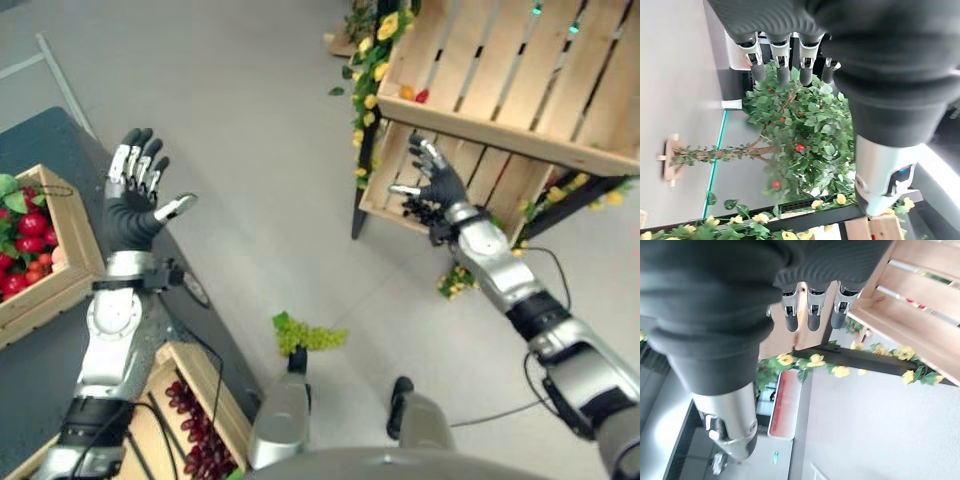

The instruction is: Pick up the fruits from the basket on one side to the basket on the other side

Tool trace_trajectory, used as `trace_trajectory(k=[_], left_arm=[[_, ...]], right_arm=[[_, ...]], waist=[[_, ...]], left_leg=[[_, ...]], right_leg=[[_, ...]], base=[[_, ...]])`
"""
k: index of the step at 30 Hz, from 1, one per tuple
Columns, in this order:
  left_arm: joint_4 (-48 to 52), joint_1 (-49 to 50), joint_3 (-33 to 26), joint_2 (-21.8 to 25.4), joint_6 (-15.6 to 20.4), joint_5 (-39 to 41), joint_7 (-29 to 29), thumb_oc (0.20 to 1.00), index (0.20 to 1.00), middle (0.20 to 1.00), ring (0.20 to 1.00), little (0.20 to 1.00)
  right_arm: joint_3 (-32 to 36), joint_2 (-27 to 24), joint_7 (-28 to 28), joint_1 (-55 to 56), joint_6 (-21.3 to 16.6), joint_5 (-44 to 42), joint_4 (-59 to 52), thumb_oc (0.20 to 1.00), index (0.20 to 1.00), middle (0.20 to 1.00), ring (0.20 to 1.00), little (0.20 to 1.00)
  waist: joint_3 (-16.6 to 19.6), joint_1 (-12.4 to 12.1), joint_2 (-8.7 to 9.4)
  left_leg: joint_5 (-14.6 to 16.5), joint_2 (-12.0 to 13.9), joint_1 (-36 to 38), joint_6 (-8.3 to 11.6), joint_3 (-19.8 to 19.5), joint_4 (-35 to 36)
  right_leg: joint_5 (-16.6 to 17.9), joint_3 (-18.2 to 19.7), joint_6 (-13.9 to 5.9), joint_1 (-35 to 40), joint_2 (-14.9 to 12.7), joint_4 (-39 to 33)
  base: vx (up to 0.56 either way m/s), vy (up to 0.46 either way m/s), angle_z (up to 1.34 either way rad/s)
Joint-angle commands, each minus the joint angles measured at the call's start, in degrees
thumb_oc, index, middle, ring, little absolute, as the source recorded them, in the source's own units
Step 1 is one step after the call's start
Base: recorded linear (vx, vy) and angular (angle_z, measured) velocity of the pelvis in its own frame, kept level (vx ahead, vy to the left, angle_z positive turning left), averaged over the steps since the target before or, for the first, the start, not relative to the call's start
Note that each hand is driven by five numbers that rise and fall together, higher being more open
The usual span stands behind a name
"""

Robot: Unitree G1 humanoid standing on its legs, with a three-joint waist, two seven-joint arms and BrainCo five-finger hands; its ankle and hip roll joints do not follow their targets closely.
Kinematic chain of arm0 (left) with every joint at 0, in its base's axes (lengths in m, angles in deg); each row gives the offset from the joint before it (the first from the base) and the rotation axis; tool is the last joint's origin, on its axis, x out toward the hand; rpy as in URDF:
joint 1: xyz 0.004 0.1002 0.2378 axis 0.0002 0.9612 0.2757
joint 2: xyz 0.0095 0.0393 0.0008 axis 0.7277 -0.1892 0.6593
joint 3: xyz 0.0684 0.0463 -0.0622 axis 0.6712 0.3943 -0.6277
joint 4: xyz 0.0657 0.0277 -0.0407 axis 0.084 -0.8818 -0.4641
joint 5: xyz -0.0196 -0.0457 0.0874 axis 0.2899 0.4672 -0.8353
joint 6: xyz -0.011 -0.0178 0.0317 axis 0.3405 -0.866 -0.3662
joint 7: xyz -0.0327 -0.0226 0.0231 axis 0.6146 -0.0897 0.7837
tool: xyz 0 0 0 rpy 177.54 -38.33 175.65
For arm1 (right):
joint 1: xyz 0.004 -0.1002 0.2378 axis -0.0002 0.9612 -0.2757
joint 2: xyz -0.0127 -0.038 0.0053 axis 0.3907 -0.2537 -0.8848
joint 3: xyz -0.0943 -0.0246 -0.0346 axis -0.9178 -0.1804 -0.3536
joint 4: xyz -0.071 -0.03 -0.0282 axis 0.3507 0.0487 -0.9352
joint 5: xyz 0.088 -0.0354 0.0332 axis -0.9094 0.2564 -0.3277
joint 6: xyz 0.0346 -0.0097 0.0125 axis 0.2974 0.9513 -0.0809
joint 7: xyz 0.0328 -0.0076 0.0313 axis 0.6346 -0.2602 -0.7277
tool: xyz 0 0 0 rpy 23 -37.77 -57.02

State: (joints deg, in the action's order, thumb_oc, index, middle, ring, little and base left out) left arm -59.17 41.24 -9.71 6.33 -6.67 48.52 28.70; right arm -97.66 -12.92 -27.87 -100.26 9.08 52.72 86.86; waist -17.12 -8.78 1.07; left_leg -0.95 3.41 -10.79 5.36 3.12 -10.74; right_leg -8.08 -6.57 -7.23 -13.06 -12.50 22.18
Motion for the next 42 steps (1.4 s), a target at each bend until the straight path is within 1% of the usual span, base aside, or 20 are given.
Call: trace_trajectory(k=[1, 6, 9, 10, 11, 13, 14, 16, 18, 19, 24, 31, 34, 36, 37, 41, 42], left_arm=[[4.0, 2.47, -1.64, -0.61, 3.66, -1.22, 0.95, 1.0, 1.0, 1.0, 1.0, 1.0], [4.14, 3.71, -2.73, -1.87, 3.08, -2.75, 1.28, 1.0, 1.0, 1.0, 1.0, 1.0], [4.25, 4.71, -4.5, -2.98, 2.78, -4.16, 1.08, 1.0, 1.0, 1.0, 1.0, 1.0], [4.3, 4.74, -4.43, -2.98, 2.75, -4.18, 1.06, 1.0, 1.0, 1.0, 1.0, 1.0], [4.26, 5.41, -5.49, -3.67, 2.57, -4.83, 1.05, 1.0, 1.0, 1.0, 1.0, 1.0], [4.48, 5.77, -5.66, -3.95, 2.48, -5.15, 1.12, 1.0, 1.0, 1.0, 1.0, 1.0], [4.49, 6.27, -6.51, -4.79, 2.49, -5.39, 1.33, 1.0, 1.0, 1.0, 1.0, 1.0], [4.56, 6.46, -6.69, -4.89, 2.45, -5.74, 1.24, 1.0, 1.0, 1.0, 1.0, 1.0], [4.76, 7.05, -7.81, -5.34, 2.28, -6.4, 1.43, 1.0, 1.0, 1.0, 1.0, 1.0], [4.8, 7.09, -7.76, -5.33, 2.26, -6.41, 1.44, 1.0, 1.0, 1.0, 1.0, 1.0], [5.16, 7.53, -8.57, -6.01, 2.17, -7.2, 1.84, 1.0, 1.0, 1.0, 1.0, 1.0], [5.52, 7.84, -9.36, -7.0, 2.43, -7.7, 1.52, 1.0, 1.0, 1.0, 1.0, 1.0], [5.61, 6.75, -9.04, -6.88, 2.79, -8.04, 0.94, 1.0, 1.0, 1.0, 1.0, 1.0], [5.88, 6.4, -9.04, -6.76, 2.75, -8.15, 0.83, 1.0, 1.0, 1.0, 1.0, 1.0], [6.18, 6.05, -8.86, -6.76, 2.67, -8.26, 0.63, 1.0, 1.0, 1.0, 1.0, 1.0], [5.99, 5.46, -8.94, -6.55, 2.79, -8.43, 0.19, 1.0, 1.0, 1.0, 1.0, 1.0], [6.01, 5.27, -8.91, -6.8, 2.83, -8.61, 0.02, 1.0, 1.0, 1.0, 1.0, 1.0]], right_arm=[[1.77, -2.14, -2.42, 1.06, -4.31, -1.43, -6.63, 1.0, 1.0, 1.0, 1.0, 1.0], [6.98, -5.01, -5.76, 6.51, -5.52, -3.3, -15.94, 1.0, 1.0, 1.0, 1.0, 1.0], [12.54, -7.95, -7.68, 10.77, -6.17, -4.54, -22.64, 1.0, 1.0, 1.0, 1.0, 1.0], [12.71, -8.0, -7.71, 11.01, -6.07, -4.56, -22.84, 1.0, 1.0, 1.0, 1.0, 1.0], [15.48, -9.22, -8.93, 13.15, -6.53, -5.38, -26.06, 1.0, 1.0, 1.0, 1.0, 1.0], [17.16, -9.88, -9.77, 14.59, -6.54, -5.63, -27.8, 1.0, 1.0, 1.0, 1.0, 1.0], [19.61, -10.02, -9.89, 16.2, -7.01, -5.86, -28.56, 1.0, 1.0, 1.0, 1.0, 1.0], [20.62, -10.11, -9.91, 17.04, -6.89, -5.61, -29.06, 1.0, 1.0, 1.0, 1.0, 1.0], [23.6, -10.59, -10.61, 19.09, -7.01, -5.63, -31.18, 1.0, 1.0, 1.0, 1.0, 1.0], [23.73, -10.58, -10.64, 19.28, -6.96, -5.64, -31.31, 1.0, 1.0, 1.0, 1.0, 1.0], [27.12, -10.26, -11.24, 21.4, -7.05, -5.4, -32.87, 1.0, 1.0, 1.0, 1.0, 1.0], [31.1, -7.57, -9.54, 23.33, -8.06, -4.51, -32.88, 1.0, 1.0, 1.0, 1.0, 1.0], [33.85, -5.1, -6.4, 23.45, -9.32, -2.81, -32.87, 1.0, 1.0, 1.0, 1.0, 1.0], [34.81, -4.6, -5.52, 23.71, -9.54, -1.87, -33.45, 1.0, 1.0, 1.0, 1.0, 1.0], [36.12, -2.98, -3.95, 24.33, -10.05, -1.62, -33.42, 1.0, 1.0, 1.0, 1.0, 1.0], [37.59, -1.43, -2.74, 25.31, -10.53, -0.12, -34.39, 1.0, 1.0, 1.0, 1.0, 1.0], [38.62, -0.31, -1.21, 25.83, -10.89, 1.18, -33.93, 1.0, 1.0, 1.0, 1.0, 1.0]], waist=[[5.39, 0.57, 1.16], [8.03, 1.72, 1.82], [10.13, 2.82, 2.24], [10.08, 2.75, 2.23], [11.12, 3.35, 2.42], [11.57, 3.49, 2.53], [12.8, 4.04, 2.71], [13.31, 4.1, 2.78], [14.78, 4.78, 2.83], [14.79, 4.69, 2.83], [16.33, 5.28, 2.83], [17.52, 5.7, 2.55], [18.05, 5.67, 2.14], [18.07, 5.59, 2.17], [18.17, 5.57, 2.06], [18.45, 5.55, 2.13], [18.57, 5.51, 2.09]], left_leg=[[4.31, -4.13, -0.91, -3.84, -0.66, -3.29], [4.33, -3.63, 2.07, -3.59, -0.23, -1.23], [4.54, -3.33, 4.73, -3.68, 0.29, 0.4], [4.51, -3.33, 4.9, -3.68, 0.29, 0.51], [4.68, -3.2, 6.23, -3.79, 0.6, 1.32], [4.71, -3.16, 7.09, -3.85, 0.7, 1.87], [4.9, -3.16, 8.2, -3.95, 0.89, 2.76], [4.85, -3.16, 9.0, -3.97, 1.03, 3.43], [4.91, -3.12, 10.42, -4.04, 1.43, 4.79], [4.89, -3.12, 10.52, -4.04, 1.45, 4.89], [4.99, -3.24, 12.34, -4.16, 1.96, 6.11], [5.25, -3.28, 13.59, -4.33, 2.25, 6.86], [5.47, -3.59, 14.23, -4.65, 2.03, 7.41], [5.5, -3.64, 14.32, -4.69, 1.92, 7.45], [5.54, -3.7, 14.37, -4.76, 1.71, 7.56], [5.48, -3.78, 14.33, -4.8, 1.4, 7.97], [5.5, -3.84, 14.37, -4.9, 1.18, 8.19]], right_leg=[[5.22, -2.69, 3.64, -0.05, 5.67, -5.66], [5.45, -2.85, 3.22, 2.97, 6.16, -8.39], [5.61, -2.89, 2.84, 5.17, 6.36, -9.63], [5.62, -2.9, 2.83, 5.33, 6.37, -9.71], [5.58, -2.85, 2.7, 6.41, 6.36, -10.2], [5.58, -2.8, 2.61, 7.14, 6.48, -10.54], [5.55, -2.7, 2.4, 8.08, 6.55, -11.33], [5.69, -2.66, 2.25, 8.76, 6.64, -11.98], [5.81, -2.27, 1.89, 9.72, 6.8, -13.03], [5.83, -2.25, 1.89, 9.79, 6.82, -13.08], [5.93, -1.83, 1.79, 11.24, 6.99, -13.98], [5.9, -1.65, 1.64, 12.02, 6.97, -14.43], [5.76, -1.73, 1.5, 12.67, 6.82, -14.64], [5.71, -1.9, 1.47, 12.86, 6.73, -14.68], [5.75, -2.1, 1.4, 12.94, 6.66, -14.65], [5.74, -2.44, 1.31, 13.01, 6.55, -14.83], [5.7, -2.59, 1.28, 13.05, 6.45, -14.83]], base=[[0.05, -0.016, -0.02], [0.09, -0.002, -0.01], [0.1, 0.014, -0.04], [0.12, 0.03, -0.09], [0.07, 0.019, -0.06], [0.09, 0.02, -0.07], [0.09, 0.016, -0.07], [0.07, 0.016, -0.05], [0.08, 0.02, -0.06], [0.07, 0.012, -0.11], [0.06, 0.012, -0.12], [0.03, 0.008, -0.05], [0.03, 0.019, -0.02], [0.02, 0.01, -0.01], [0.0, 0.0, 0.0], [0.02, 0.017, 0.07], [0.02, 0.025, 0.1]])
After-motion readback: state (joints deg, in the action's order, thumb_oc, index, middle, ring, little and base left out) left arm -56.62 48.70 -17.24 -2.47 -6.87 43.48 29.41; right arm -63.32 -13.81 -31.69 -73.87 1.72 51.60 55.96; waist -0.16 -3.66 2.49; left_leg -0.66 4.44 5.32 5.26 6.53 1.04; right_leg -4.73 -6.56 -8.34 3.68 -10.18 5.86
